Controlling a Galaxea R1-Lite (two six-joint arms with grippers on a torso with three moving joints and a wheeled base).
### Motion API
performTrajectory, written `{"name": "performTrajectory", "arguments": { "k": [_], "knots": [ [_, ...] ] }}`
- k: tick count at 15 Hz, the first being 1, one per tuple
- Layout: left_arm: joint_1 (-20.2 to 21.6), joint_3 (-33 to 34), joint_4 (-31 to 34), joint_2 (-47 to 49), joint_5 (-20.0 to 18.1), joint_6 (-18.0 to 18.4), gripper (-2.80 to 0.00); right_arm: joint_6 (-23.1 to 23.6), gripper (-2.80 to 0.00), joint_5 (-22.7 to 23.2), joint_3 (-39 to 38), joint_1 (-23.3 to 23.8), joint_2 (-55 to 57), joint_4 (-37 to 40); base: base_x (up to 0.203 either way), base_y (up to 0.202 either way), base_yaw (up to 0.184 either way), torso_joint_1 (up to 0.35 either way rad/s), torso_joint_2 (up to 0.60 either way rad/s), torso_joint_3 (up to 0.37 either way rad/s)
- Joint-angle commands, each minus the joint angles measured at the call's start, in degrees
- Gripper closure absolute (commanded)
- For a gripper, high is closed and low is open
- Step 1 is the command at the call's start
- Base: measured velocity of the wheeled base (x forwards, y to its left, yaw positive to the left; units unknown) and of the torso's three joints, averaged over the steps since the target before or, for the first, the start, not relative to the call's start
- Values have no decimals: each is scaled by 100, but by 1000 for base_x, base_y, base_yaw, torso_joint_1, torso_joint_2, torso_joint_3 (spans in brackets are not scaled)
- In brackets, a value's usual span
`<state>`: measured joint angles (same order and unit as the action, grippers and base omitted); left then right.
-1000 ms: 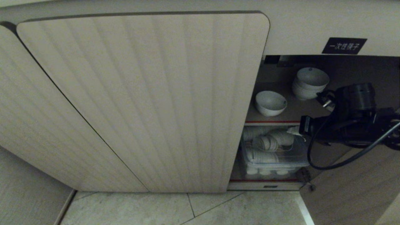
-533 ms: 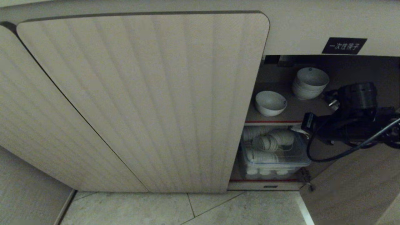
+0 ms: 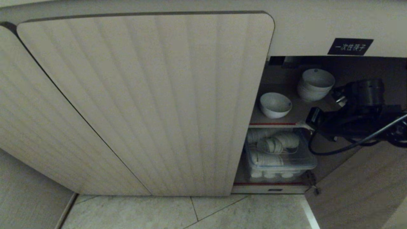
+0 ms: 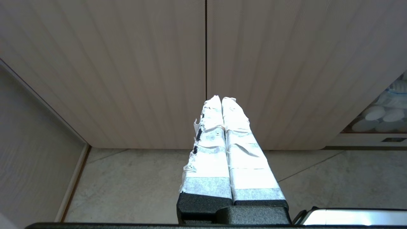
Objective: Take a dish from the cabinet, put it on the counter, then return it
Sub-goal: Take the bowl from the cabinet
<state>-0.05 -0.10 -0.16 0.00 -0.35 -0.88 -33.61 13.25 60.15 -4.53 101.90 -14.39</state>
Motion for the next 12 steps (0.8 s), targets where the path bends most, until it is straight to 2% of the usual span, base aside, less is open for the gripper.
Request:
{"name": "performTrajectory", "arguments": {
  "k": [1,12],
  "knots": [
    [2,1,-2,0,4,0,0,-58,0,11,84,-4,-4,-11,0,0,0,0,0,0],
    [-4,1,-2,0,0,0,0,-225,0,-1,84,23,-74,-152,0,0,0,0,0,0]
  ]
}}
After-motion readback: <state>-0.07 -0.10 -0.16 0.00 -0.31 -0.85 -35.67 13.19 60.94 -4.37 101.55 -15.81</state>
